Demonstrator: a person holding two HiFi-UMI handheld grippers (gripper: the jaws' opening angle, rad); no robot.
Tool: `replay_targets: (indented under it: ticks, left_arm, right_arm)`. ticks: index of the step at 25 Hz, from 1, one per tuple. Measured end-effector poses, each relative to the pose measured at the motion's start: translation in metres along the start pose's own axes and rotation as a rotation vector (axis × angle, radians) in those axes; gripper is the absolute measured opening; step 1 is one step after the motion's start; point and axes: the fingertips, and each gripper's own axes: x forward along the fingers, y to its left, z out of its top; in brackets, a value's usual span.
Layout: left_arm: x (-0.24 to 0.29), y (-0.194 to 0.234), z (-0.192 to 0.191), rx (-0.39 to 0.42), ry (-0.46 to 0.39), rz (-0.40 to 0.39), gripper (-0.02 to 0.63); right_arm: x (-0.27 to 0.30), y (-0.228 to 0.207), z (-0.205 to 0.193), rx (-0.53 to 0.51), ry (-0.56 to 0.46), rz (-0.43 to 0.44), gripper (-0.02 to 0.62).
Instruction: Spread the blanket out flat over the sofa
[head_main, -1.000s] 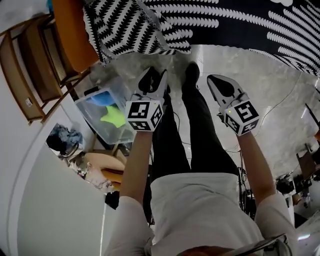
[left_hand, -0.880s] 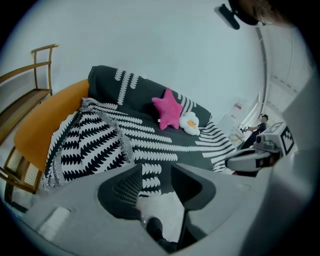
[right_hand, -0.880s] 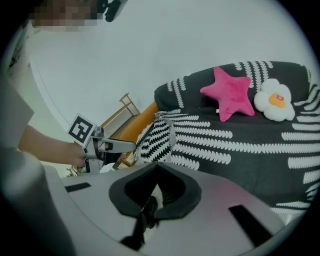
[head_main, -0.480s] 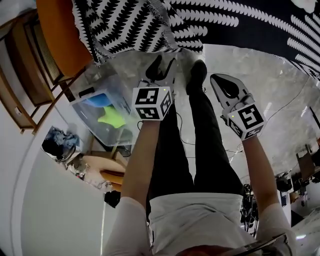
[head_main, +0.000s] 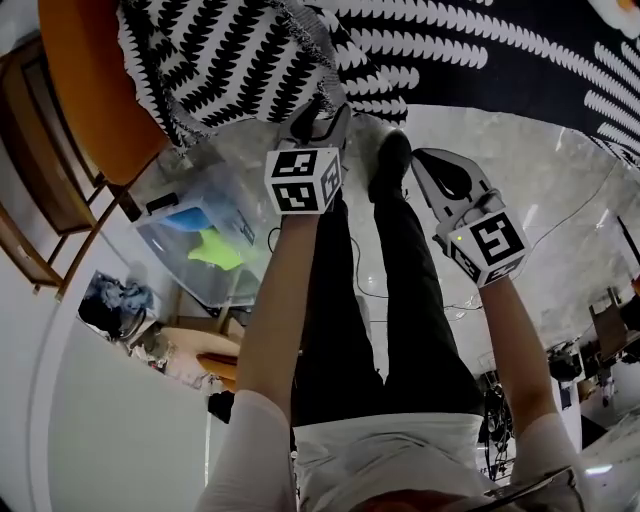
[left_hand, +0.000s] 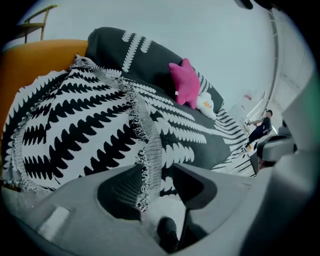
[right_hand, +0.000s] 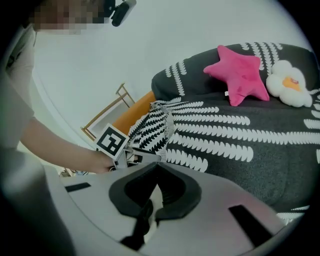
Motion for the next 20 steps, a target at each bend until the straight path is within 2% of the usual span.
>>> replay_targets:
  ticks: [7,11,15,20]
  left_arm:
    - [0.030,0.008,-0.007,-0.030,0.047,-0.033,0.202]
    - [0.034,-0.001,-0.003,-0.010,0.025,-0.056,0.195]
    - [0.036,-0.006,0.000,0.018,0.017,-0.062,0.057]
    - [0.021,-0.012,0.004,0.022,-0.008,-0.076,0.028]
  right_arm:
    - [0.018,0.000,-0.006,0.008,0.003,0.008,0.005]
    - [0.021,0.005,-0.010,0.016,0.004,0.009,0.005]
    - [0.023,0.005,-0.014,0.041,0.002,0.000,0.005]
    - [0.018,0.001,-0.019,0.051,-0.004,-0.029,0.005]
